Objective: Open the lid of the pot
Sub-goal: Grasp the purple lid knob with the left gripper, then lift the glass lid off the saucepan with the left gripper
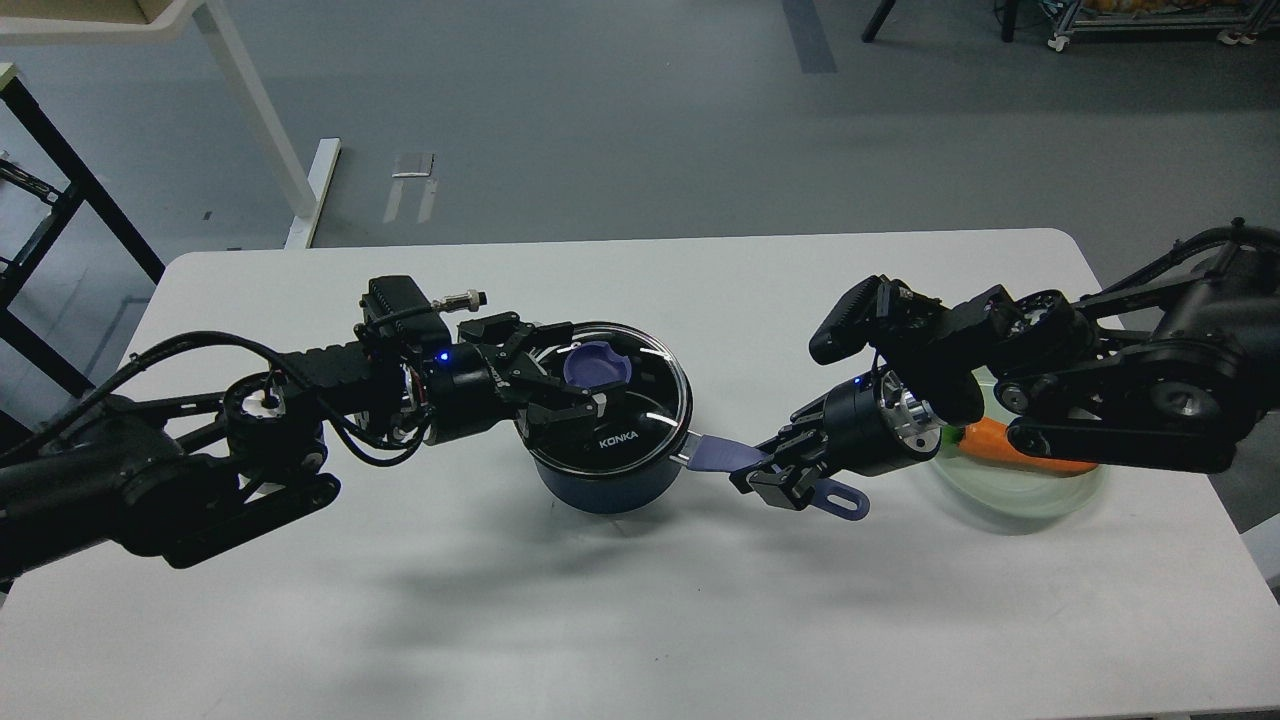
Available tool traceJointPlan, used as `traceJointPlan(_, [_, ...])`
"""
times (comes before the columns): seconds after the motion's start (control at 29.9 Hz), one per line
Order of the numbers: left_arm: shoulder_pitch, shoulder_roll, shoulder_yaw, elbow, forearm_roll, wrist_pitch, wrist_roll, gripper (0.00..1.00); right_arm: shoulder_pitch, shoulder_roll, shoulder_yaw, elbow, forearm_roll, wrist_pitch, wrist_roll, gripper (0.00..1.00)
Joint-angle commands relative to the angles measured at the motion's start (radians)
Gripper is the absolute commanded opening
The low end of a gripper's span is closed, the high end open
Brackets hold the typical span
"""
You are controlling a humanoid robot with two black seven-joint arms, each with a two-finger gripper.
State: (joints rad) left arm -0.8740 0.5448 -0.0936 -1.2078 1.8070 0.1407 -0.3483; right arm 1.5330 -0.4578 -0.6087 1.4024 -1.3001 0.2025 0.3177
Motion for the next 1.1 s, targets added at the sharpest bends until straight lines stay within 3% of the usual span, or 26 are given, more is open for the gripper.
traceJointPlan(0.0, [0.003, 0.000, 0.002, 0.002, 0.000, 0.000, -0.001, 0.99, 0.003, 0.001, 0.000, 0.000, 0.009, 0.000, 0.000, 0.21])
traceJointPlan(0.2, [0.010, -0.023, 0.003, 0.004, 0.000, 0.007, 0.000, 0.99, 0.003, 0.001, 0.000, 0.006, 0.009, 0.001, 0.001, 0.21])
traceJointPlan(0.33, [0.012, -0.022, 0.005, 0.005, 0.000, 0.007, -0.001, 0.93, 0.003, 0.001, 0.000, 0.006, 0.009, 0.001, 0.001, 0.21])
traceJointPlan(0.5, [0.010, -0.017, 0.015, 0.007, 0.000, 0.007, -0.001, 0.75, 0.001, 0.007, 0.000, 0.006, 0.009, 0.001, 0.001, 0.21])
traceJointPlan(0.67, [0.013, -0.003, 0.026, 0.005, 0.002, 0.005, -0.017, 0.49, 0.001, 0.007, 0.000, 0.004, 0.015, 0.001, 0.004, 0.21])
traceJointPlan(0.87, [0.009, -0.002, 0.038, 0.005, 0.000, 0.007, -0.015, 0.41, 0.001, 0.005, 0.000, 0.004, 0.016, 0.001, 0.006, 0.21])
traceJointPlan(1.07, [-0.002, 0.024, 0.032, -0.007, -0.008, 0.007, -0.018, 0.38, -0.001, -0.001, 0.000, 0.004, 0.022, 0.001, 0.006, 0.21])
